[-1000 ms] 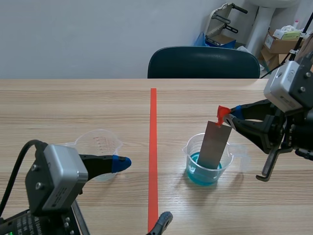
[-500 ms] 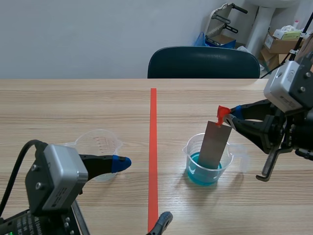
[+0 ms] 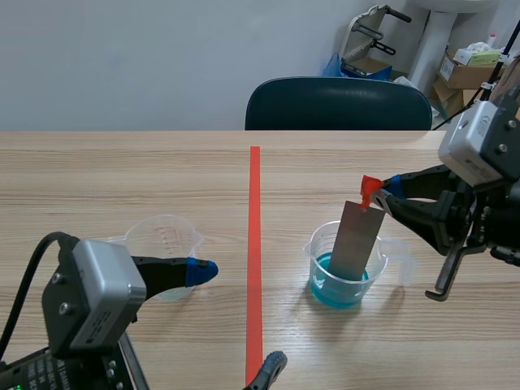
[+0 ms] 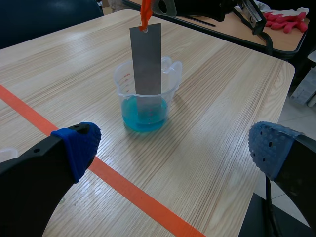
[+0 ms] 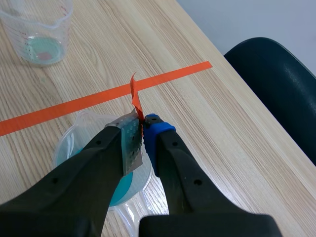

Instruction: Do the redox reaction experiment

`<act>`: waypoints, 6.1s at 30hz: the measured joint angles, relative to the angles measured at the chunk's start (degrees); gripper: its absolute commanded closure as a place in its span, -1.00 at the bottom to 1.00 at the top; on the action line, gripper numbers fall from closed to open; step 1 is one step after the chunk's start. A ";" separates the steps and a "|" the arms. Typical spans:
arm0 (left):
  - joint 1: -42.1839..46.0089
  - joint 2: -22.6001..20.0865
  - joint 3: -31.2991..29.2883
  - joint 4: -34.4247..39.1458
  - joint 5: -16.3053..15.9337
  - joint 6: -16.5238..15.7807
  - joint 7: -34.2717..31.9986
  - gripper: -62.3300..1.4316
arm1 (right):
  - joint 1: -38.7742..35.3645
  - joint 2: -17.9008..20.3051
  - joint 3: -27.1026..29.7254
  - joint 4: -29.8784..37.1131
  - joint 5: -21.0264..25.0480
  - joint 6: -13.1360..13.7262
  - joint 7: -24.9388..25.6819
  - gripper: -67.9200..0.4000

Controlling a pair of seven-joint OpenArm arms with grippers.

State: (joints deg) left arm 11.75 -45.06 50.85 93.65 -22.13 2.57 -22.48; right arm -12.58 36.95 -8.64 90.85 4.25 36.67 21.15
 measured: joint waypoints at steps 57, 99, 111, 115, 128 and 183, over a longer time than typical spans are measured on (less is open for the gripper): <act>0.00 0.00 0.00 0.00 0.00 0.00 0.00 -1.00 | -0.02 0.00 0.07 0.02 -0.31 0.24 0.48 0.96; 0.00 0.00 0.00 0.00 0.00 0.00 -0.02 -1.00 | -8.48 0.02 14.43 23.63 -0.61 5.70 -6.27 0.96; 0.00 0.00 0.00 0.00 0.00 0.00 -0.04 -1.00 | -10.80 0.04 17.44 28.39 -0.20 5.70 -8.66 0.96; 0.00 0.00 0.00 0.00 0.00 0.00 -0.04 -1.00 | -10.95 0.04 17.44 29.00 -0.11 5.70 -9.16 0.96; 0.00 0.00 0.00 0.00 0.00 0.00 -0.02 -1.00 | -10.97 0.04 17.44 30.62 3.08 5.70 -12.46 0.96; 0.00 0.13 0.00 0.00 0.00 0.00 -0.02 -1.00 | -10.97 0.04 17.44 30.62 3.08 5.70 -13.75 0.96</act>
State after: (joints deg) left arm 11.75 -44.93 50.85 93.65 -22.13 2.57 -22.50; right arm -23.55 36.99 8.80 121.47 7.33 42.37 7.40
